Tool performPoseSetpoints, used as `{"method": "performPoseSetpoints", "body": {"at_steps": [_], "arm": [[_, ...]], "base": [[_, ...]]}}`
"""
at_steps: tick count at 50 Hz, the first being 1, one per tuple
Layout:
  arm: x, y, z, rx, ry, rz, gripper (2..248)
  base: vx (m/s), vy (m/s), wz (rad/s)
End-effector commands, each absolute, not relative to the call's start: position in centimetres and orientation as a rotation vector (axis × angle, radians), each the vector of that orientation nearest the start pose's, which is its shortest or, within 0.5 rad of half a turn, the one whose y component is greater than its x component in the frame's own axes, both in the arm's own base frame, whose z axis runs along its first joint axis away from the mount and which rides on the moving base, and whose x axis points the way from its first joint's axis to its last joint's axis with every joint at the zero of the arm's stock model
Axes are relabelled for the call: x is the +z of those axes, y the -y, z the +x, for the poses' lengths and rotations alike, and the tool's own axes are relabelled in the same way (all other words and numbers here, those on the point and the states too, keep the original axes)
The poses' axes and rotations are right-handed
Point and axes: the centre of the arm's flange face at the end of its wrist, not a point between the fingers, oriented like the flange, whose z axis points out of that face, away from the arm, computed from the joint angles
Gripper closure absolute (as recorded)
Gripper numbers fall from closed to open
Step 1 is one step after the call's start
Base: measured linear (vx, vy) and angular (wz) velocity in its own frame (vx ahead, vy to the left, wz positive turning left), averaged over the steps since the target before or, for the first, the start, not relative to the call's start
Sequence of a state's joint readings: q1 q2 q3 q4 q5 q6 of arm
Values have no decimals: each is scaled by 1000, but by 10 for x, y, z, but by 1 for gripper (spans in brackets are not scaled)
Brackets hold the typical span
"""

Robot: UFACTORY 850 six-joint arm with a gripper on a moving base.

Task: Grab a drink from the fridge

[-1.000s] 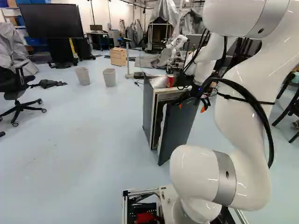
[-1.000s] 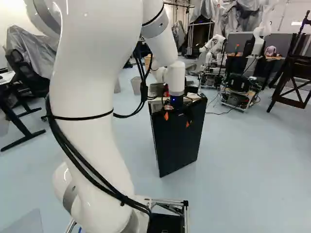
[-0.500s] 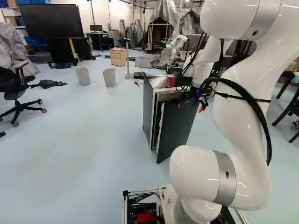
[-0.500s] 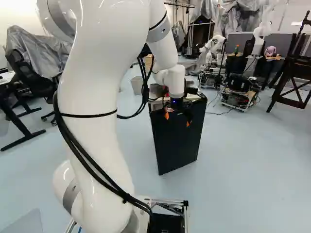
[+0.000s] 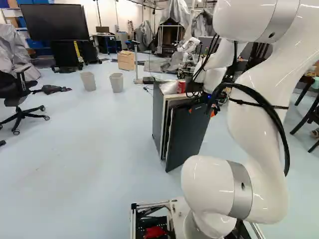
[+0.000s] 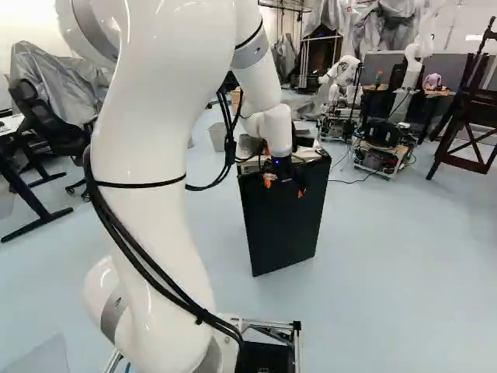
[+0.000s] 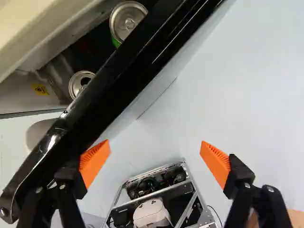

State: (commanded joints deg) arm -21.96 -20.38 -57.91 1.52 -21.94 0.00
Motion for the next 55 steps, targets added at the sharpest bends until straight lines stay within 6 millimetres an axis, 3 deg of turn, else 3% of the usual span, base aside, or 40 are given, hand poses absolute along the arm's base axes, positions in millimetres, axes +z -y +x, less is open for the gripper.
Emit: {"method": "performPoseSetpoints", "body": {"at_steps": [33, 55], "arm": [[403, 207, 516, -755, -633, -3067, 3], [404, 207, 516, -784, -631, -3064, 3]], "base": [[0, 0, 0], [0, 0, 0]]}}
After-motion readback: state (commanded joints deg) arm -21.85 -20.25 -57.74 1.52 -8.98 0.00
